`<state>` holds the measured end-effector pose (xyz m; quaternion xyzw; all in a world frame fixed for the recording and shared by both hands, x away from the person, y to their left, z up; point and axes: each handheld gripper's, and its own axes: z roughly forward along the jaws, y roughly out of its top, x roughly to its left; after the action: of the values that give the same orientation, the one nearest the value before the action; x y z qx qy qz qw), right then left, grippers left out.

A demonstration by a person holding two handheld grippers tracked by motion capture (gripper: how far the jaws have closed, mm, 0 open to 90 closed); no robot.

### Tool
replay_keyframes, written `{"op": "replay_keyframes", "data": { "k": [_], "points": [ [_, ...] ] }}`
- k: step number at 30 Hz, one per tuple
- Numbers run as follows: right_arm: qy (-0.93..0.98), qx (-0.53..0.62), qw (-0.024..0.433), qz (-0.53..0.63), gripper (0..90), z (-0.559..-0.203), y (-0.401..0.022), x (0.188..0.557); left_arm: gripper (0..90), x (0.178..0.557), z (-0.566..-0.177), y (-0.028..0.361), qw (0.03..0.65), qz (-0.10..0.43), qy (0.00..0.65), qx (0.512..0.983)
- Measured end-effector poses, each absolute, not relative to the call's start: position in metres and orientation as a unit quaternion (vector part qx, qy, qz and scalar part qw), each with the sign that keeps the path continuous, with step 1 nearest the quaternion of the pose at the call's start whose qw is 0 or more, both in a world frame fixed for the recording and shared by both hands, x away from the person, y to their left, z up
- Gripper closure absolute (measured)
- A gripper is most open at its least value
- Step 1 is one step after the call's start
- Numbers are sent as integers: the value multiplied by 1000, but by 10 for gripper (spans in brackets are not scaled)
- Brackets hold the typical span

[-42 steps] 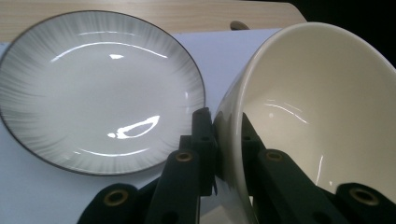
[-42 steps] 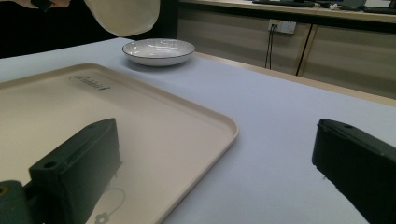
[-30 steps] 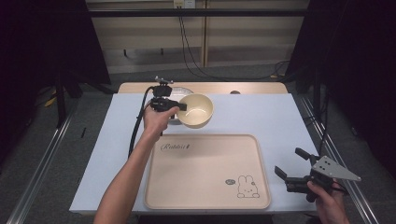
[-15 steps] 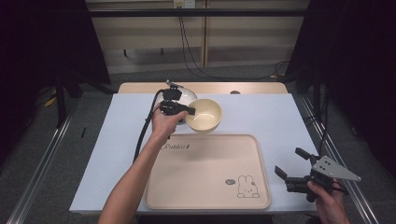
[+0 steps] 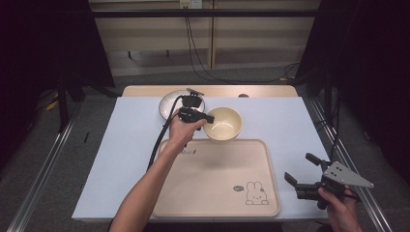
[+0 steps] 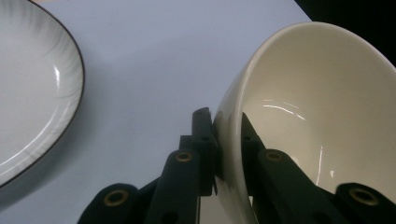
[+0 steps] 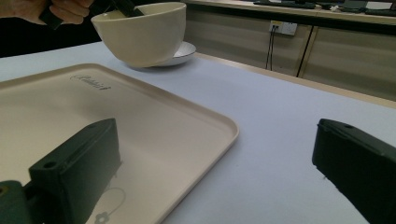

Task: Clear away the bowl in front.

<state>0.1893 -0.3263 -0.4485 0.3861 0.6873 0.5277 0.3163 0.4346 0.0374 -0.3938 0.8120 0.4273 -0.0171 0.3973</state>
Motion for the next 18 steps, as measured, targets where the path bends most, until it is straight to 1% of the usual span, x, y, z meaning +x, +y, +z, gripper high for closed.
{"op": "replay_keyframes", "data": {
  "k": [9, 14, 18],
  "points": [
    [687, 385, 318, 529, 7, -448, -327, 189, 833, 431, -399, 13, 393, -33, 410, 822],
    [687, 385, 317, 529, 7, -448, -327, 189, 833, 429, -402, 0, 399, -42, 408, 820],
    [686, 385, 318, 529, 7, -448, -327, 189, 833, 428, -405, -10, 388, -44, 398, 830]
  ]
}}
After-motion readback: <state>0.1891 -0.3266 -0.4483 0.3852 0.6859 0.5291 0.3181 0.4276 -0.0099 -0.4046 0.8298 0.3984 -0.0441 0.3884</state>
